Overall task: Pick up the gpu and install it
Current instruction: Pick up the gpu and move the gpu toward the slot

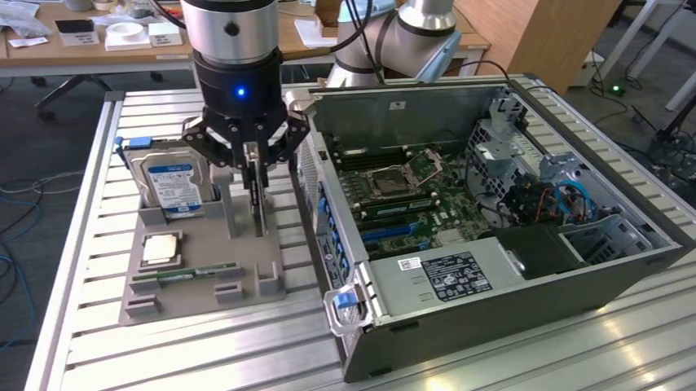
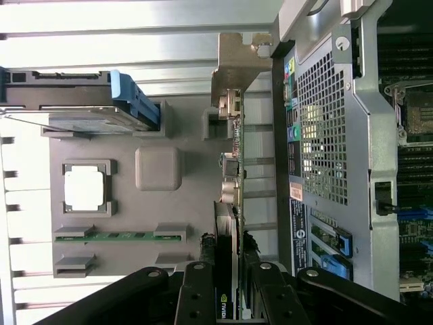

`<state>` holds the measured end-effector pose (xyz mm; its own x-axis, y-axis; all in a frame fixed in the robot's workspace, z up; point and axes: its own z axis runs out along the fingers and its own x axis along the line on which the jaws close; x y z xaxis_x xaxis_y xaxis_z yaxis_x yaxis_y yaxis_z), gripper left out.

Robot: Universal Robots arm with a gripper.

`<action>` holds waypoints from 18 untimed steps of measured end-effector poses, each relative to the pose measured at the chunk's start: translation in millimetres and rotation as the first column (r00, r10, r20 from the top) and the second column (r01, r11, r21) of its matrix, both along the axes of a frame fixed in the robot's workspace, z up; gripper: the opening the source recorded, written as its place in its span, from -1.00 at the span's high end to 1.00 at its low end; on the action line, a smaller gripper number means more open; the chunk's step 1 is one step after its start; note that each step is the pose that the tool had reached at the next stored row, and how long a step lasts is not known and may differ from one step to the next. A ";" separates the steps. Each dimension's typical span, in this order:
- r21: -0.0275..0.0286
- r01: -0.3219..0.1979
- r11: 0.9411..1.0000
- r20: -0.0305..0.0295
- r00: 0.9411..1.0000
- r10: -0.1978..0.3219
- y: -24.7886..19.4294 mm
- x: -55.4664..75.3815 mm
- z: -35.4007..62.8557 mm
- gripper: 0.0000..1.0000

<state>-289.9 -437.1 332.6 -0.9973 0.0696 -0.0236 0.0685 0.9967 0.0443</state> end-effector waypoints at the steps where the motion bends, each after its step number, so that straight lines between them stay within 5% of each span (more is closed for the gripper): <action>1: 0.000 0.000 1.000 0.000 1.000 0.000 0.0 0.0 0.1 0.47; 10: 0.000 0.000 1.000 0.000 1.000 0.000 0.0 0.0 2.4 0.47; 18: 0.000 0.000 1.000 0.000 1.000 0.000 0.0 0.0 14.3 0.47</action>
<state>-289.9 -437.1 347.0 -0.9973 0.0697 -0.0234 0.0686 0.9967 0.0440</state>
